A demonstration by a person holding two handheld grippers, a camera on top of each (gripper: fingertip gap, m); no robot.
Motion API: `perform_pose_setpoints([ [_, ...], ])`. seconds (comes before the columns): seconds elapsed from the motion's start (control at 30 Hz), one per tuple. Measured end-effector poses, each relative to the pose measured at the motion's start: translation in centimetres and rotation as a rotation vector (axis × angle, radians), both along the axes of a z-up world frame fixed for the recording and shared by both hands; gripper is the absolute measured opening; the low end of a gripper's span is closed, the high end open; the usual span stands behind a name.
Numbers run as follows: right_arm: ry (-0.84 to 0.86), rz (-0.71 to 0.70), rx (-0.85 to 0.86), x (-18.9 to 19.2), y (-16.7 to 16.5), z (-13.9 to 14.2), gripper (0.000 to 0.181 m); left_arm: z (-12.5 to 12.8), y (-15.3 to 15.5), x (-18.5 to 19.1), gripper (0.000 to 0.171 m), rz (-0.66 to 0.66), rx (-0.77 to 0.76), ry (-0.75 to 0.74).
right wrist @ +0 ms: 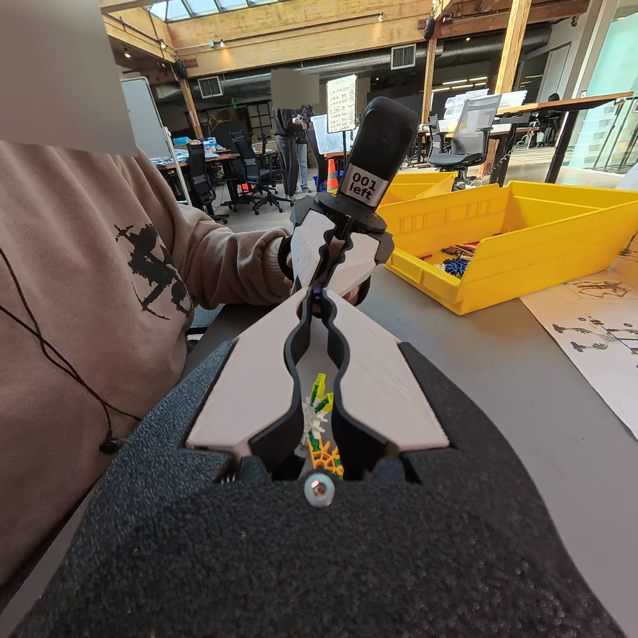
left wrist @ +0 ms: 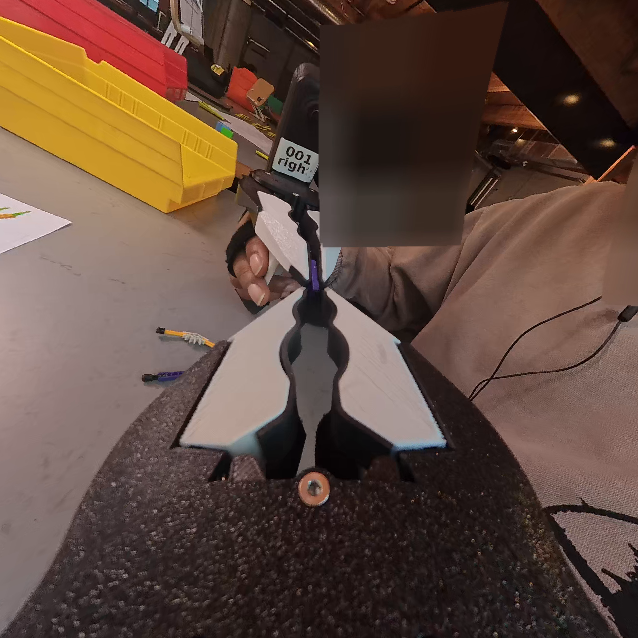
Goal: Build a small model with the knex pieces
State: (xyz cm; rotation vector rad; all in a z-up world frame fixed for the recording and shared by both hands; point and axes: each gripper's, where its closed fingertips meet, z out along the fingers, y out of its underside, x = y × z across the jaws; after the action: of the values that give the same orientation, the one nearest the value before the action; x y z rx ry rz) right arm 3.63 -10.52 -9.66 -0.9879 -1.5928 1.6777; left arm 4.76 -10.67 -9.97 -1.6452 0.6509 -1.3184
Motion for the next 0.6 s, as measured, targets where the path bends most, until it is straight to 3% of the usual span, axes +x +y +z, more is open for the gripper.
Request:
perform_pose_setpoints([
  [0.2,-0.014,0.07,-0.031,0.7,-0.7,0.2,0.003,0.1,-0.7,0.4,0.002,-0.032,0.03,0.027],
  [0.6,-0.026,0.025,0.011,1.0,0.5,0.2,0.002,-0.2,-0.1,-0.2,0.003,0.01,0.022,0.05],
])
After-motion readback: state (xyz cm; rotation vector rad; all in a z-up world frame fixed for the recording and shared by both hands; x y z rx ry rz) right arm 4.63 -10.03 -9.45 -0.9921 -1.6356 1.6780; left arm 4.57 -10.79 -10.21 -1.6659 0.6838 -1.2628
